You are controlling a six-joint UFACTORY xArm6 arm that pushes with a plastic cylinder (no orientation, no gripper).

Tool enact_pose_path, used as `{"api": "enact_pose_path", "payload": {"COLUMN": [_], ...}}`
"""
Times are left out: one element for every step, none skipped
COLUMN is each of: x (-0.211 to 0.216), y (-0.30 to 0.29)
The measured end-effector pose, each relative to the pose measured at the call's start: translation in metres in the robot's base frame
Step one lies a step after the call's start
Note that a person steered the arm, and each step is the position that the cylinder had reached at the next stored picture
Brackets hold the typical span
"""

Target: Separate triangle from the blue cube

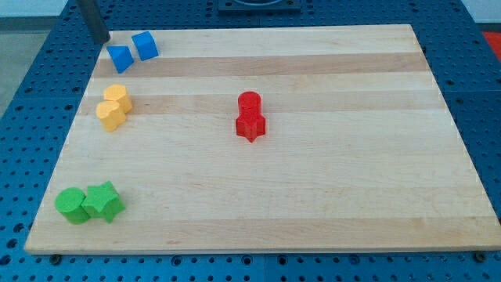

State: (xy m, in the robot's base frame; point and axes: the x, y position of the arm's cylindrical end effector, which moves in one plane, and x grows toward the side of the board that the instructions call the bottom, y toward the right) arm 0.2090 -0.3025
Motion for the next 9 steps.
{"api": "enact_pose_path", "payload": {"x": [0.019,0.052,0.063,0.057,0.053,0.056,0.079,0.109,0.118], "y": [0.014,0.020,0.035,0.030,0.032,0.060,0.073,0.073,0.073]}}
